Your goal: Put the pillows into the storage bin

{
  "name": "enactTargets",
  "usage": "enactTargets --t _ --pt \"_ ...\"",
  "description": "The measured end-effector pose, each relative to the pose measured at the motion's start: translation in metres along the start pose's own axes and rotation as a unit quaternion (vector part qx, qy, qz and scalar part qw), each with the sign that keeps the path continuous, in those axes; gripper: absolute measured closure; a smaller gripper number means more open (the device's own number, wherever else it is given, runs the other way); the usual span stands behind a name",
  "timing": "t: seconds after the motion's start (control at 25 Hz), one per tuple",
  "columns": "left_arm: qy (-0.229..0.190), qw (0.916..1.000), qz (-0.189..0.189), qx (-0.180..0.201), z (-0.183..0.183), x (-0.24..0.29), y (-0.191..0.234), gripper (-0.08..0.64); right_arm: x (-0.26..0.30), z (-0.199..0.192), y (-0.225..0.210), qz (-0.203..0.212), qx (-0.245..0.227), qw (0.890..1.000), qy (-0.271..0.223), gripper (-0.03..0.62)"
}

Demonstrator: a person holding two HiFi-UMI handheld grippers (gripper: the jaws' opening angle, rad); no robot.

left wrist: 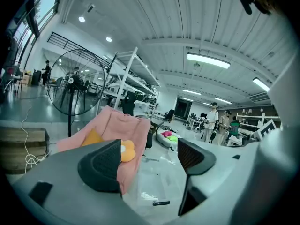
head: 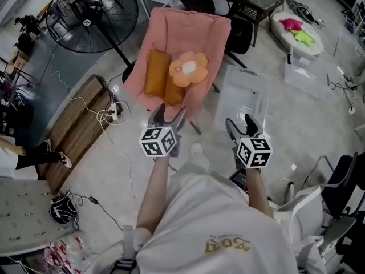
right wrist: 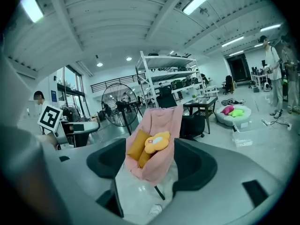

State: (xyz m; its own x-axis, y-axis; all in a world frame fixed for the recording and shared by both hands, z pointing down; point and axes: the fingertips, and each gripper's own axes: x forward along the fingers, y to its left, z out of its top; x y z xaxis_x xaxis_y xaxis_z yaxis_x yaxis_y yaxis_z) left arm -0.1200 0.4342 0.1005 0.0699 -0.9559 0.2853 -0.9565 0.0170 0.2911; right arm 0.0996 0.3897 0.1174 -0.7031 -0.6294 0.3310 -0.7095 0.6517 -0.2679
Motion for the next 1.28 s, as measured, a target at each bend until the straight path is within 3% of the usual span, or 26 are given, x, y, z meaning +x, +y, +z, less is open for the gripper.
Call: enactTargets --t 0.4,0.6,0.76,1.04,1.28 --pt "0.015 0.9997 0.000 -0.019 -0.002 0.047 0.032 0.183 0.036 0.004 -0.024 -0.026 0.002 1.000 0.018 0.281" --pt "0.036 0.9989 0.007 -0.029 -0.003 0.090 0.088 0.189 0.109 0.002 -0.020 -0.023 -0.001 0.999 0.047 0.281" --pt "0.067 0.9977 0.007 0.002 0.002 0.143 0.128 0.197 0.175 -0.002 -0.016 -0.020 -0.008 0.996 0.085 0.281" --pt "0.118 0.9925 -0.021 -0.027 0.003 0.234 0.191 0.198 0.270 0.004 -0.032 -0.053 0.006 0.990 0.131 0.282" --pt "0.160 0.9851 -0.024 -0.057 -0.027 0.279 0.238 0.207 0.328 -0.020 -0.033 -0.058 -0.010 0.980 0.189 0.281"
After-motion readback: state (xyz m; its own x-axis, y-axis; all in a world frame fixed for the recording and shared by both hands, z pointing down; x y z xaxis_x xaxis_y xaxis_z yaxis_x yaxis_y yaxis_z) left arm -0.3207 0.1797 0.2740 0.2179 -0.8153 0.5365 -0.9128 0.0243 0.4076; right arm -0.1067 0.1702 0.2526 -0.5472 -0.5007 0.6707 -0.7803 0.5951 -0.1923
